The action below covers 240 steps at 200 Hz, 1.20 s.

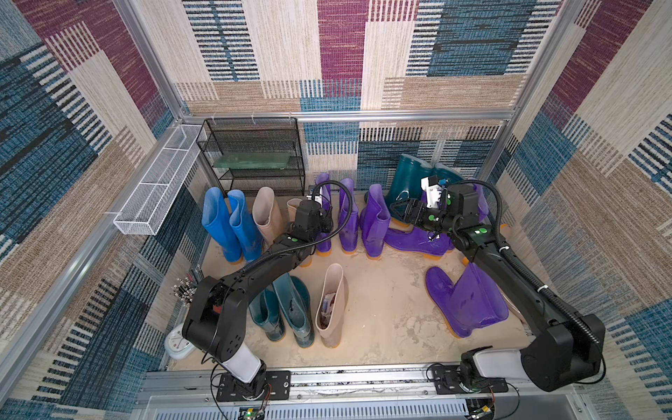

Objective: Match and arrange rain boots in pairs
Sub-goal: Place the rain boot at the center of the board, then pick up the rain boot at the center of the board.

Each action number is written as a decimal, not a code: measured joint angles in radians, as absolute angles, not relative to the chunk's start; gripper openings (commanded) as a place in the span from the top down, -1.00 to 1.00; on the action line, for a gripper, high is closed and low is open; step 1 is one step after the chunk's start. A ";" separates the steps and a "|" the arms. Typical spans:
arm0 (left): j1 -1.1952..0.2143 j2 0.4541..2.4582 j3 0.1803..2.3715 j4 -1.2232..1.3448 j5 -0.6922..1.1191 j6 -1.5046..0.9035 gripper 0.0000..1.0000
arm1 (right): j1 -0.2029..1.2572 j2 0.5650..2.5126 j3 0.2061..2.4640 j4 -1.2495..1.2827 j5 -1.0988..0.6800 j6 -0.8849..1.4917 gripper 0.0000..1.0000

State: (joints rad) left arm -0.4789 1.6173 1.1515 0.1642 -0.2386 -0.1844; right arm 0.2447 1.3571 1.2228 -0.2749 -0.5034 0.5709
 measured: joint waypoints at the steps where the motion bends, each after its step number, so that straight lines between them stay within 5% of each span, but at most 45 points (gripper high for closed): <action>1: -0.479 1.617 1.151 0.165 -0.236 -0.185 0.24 | 0.245 1.357 1.224 -0.275 -0.504 0.571 -0.59; 36: -0.482 1.577 1.136 0.156 -0.185 -0.232 -0.26 | 0.252 1.373 1.263 -0.284 -0.497 0.560 -0.65; 70: -0.485 1.501 1.173 0.090 -0.142 -0.248 -0.47 | 0.262 1.376 1.290 -0.320 -0.442 0.530 -0.71; 127: -0.496 1.452 1.378 -0.102 -0.065 -0.233 -0.47 | 0.292 1.386 1.304 -0.397 -0.329 0.463 -0.77; 186: -0.547 1.724 1.760 -0.366 0.022 -0.147 -0.39 | 0.307 1.433 1.422 -0.499 -0.185 0.392 -0.76; 240: -0.680 1.610 1.681 -0.403 0.003 -0.104 -0.38 | 0.267 1.169 1.345 -0.652 0.133 0.340 -0.89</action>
